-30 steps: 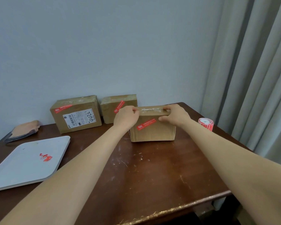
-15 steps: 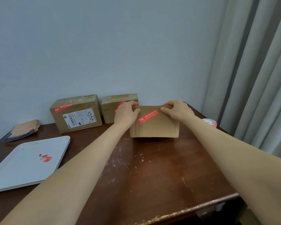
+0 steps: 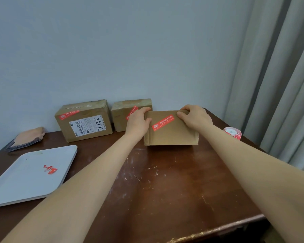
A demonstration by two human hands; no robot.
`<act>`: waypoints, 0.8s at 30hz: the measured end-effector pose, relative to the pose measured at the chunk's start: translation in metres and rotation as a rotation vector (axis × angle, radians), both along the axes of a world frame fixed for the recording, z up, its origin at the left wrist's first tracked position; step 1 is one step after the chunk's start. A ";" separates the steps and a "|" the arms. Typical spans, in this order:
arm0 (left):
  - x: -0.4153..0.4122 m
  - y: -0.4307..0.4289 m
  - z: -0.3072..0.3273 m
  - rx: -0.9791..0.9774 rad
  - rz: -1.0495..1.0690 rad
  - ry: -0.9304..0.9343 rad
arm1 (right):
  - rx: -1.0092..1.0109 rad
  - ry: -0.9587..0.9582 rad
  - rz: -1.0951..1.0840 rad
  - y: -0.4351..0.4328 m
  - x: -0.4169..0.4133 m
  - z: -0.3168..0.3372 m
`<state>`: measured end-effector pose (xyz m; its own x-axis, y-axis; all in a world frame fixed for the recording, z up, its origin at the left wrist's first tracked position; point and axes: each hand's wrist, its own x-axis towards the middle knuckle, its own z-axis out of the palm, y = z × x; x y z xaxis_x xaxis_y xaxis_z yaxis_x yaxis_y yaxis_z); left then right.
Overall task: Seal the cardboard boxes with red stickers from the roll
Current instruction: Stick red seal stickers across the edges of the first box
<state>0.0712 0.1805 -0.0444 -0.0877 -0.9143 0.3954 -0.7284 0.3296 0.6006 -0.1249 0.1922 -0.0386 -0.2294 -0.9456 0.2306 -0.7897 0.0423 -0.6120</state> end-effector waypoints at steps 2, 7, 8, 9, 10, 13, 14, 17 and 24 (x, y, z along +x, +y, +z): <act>0.000 -0.002 0.000 -0.002 0.005 0.003 | -0.016 -0.012 0.004 0.000 0.001 0.000; -0.005 -0.003 -0.001 -0.026 0.005 0.082 | -0.046 0.035 0.011 0.004 -0.001 0.002; -0.006 -0.004 -0.001 -0.034 0.005 0.122 | -0.058 0.031 0.010 0.005 -0.001 0.001; -0.006 -0.004 -0.002 -0.043 0.003 0.158 | -0.069 0.028 0.005 0.006 -0.002 0.001; -0.006 -0.005 -0.003 -0.050 0.001 0.184 | -0.079 0.027 0.001 0.007 -0.002 0.000; -0.006 -0.005 -0.011 -0.073 -0.005 0.191 | -0.082 0.017 0.000 0.007 0.000 -0.001; -0.006 -0.004 -0.014 -0.088 0.002 0.183 | -0.079 0.021 0.004 0.006 0.001 -0.002; -0.005 0.001 -0.020 -0.164 0.034 0.146 | -0.078 0.035 0.017 0.003 0.005 -0.005; -0.017 0.000 -0.018 -0.337 -0.056 -0.095 | -0.042 0.045 0.007 -0.003 0.006 -0.005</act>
